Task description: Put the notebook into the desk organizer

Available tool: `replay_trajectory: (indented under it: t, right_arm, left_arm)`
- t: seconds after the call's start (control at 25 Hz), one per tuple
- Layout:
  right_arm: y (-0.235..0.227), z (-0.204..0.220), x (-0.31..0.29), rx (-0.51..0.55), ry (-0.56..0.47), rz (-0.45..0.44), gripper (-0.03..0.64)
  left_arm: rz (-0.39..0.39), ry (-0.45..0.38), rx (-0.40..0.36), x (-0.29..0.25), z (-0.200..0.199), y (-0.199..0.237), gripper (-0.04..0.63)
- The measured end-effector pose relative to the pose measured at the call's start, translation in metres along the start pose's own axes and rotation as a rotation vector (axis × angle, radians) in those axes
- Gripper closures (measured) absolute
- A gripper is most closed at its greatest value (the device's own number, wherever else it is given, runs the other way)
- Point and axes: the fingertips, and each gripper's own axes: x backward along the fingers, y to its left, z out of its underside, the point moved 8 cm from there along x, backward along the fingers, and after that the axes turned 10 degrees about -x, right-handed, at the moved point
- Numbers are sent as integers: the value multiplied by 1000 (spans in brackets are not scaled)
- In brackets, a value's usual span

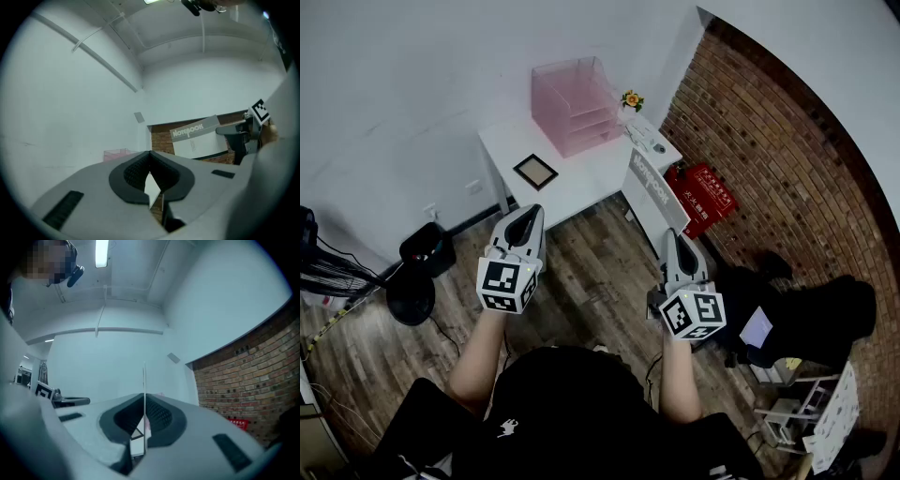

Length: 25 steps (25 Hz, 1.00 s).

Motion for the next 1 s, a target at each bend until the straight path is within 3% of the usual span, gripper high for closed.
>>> replay_trajectory:
  t: [0.52, 1.0]
  right_arm:
    - [12, 4, -4, -22, 2, 12, 606]
    - [12, 15, -15, -34, 37, 3, 606]
  left_arm:
    - [30, 11, 25, 3, 7, 12, 592]
    - [36, 70, 42, 4, 29, 17, 592]
